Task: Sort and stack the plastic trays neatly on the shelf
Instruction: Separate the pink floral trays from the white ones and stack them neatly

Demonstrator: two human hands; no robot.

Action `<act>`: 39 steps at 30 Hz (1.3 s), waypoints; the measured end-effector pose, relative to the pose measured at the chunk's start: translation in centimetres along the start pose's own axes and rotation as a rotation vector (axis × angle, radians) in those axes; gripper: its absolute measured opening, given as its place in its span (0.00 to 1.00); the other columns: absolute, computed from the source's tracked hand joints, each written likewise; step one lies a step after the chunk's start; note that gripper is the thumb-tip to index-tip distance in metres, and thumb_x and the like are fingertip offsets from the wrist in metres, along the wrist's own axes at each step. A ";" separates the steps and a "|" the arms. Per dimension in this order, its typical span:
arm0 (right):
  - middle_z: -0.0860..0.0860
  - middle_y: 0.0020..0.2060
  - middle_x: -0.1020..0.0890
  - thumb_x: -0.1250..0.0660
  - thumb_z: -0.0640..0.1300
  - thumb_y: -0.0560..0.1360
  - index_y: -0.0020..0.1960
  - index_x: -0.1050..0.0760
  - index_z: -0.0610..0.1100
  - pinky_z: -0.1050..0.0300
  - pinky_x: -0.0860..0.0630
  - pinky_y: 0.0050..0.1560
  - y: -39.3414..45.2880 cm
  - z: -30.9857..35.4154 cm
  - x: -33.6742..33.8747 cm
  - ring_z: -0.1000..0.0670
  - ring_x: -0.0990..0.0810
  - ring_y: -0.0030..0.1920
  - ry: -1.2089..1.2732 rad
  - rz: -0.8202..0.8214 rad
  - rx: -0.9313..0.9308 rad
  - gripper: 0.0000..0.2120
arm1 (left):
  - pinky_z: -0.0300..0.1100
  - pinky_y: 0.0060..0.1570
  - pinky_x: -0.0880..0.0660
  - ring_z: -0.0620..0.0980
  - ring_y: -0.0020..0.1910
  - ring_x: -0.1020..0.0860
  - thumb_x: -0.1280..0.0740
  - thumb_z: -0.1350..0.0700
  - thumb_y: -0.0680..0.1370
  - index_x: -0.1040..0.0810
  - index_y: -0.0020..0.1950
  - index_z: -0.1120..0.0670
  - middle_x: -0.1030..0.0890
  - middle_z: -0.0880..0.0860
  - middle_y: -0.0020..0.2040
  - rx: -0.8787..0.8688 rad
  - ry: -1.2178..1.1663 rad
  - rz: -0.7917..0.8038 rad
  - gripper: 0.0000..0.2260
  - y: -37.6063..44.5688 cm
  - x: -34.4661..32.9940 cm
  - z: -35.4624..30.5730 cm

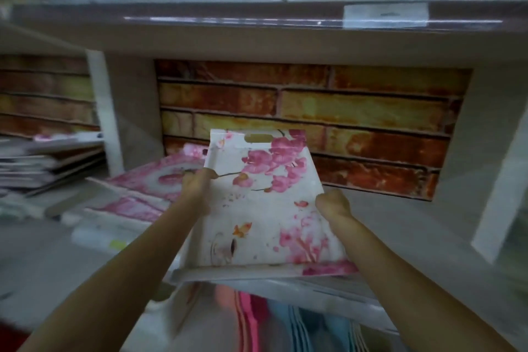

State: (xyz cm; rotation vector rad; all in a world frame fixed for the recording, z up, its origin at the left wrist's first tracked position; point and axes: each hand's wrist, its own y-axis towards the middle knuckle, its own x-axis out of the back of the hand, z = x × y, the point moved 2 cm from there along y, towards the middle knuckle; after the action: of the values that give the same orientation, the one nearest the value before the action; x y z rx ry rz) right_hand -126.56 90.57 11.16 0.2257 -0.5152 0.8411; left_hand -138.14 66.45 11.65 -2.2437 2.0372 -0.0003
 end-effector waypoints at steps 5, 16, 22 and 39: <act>0.39 0.53 0.23 0.44 0.35 0.76 0.62 0.30 0.34 0.56 0.30 0.42 -2.8 4.5 -5.6 0.42 0.25 0.45 0.001 0.072 0.102 0.16 | 0.41 0.35 0.32 0.54 0.32 0.31 0.36 0.58 0.68 0.27 0.42 0.58 0.30 0.58 0.38 0.099 -0.087 -0.093 0.05 0.9 9.5 -0.8; 0.38 0.48 0.23 0.42 0.35 0.74 0.57 0.26 0.31 0.60 0.33 0.35 -9.1 15.0 -19.1 0.43 0.27 0.42 -0.022 0.152 0.251 0.15 | 0.42 0.37 0.34 0.55 0.33 0.31 0.36 0.58 0.69 0.27 0.47 0.59 0.31 0.56 0.36 0.074 -0.082 -0.213 0.09 2.5 28.1 -4.8; 0.37 0.47 0.21 0.41 0.34 0.72 0.54 0.25 0.31 0.59 0.30 0.38 -13.4 20.6 -26.9 0.40 0.21 0.45 0.012 0.258 0.291 0.13 | 0.43 0.39 0.32 0.54 0.35 0.30 0.36 0.56 0.66 0.27 0.45 0.58 0.29 0.57 0.38 0.072 -0.098 -0.223 0.10 4.3 38.8 -7.6; 0.42 0.58 0.23 0.33 0.43 0.72 0.60 0.25 0.33 0.55 0.32 0.41 -15.4 32.5 -37.8 0.43 0.24 0.53 0.112 0.471 0.319 0.20 | 0.44 0.49 0.35 0.51 0.38 0.31 0.37 0.60 0.75 0.30 0.37 0.54 0.30 0.53 0.38 -0.201 -0.011 -0.164 0.07 9.7 53.2 -13.3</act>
State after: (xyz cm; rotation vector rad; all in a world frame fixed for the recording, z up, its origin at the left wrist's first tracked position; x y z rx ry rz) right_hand -147.07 43.30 19.48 0.3540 -0.3286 1.3902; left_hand -143.47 11.72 20.09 -2.5175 1.9179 0.2116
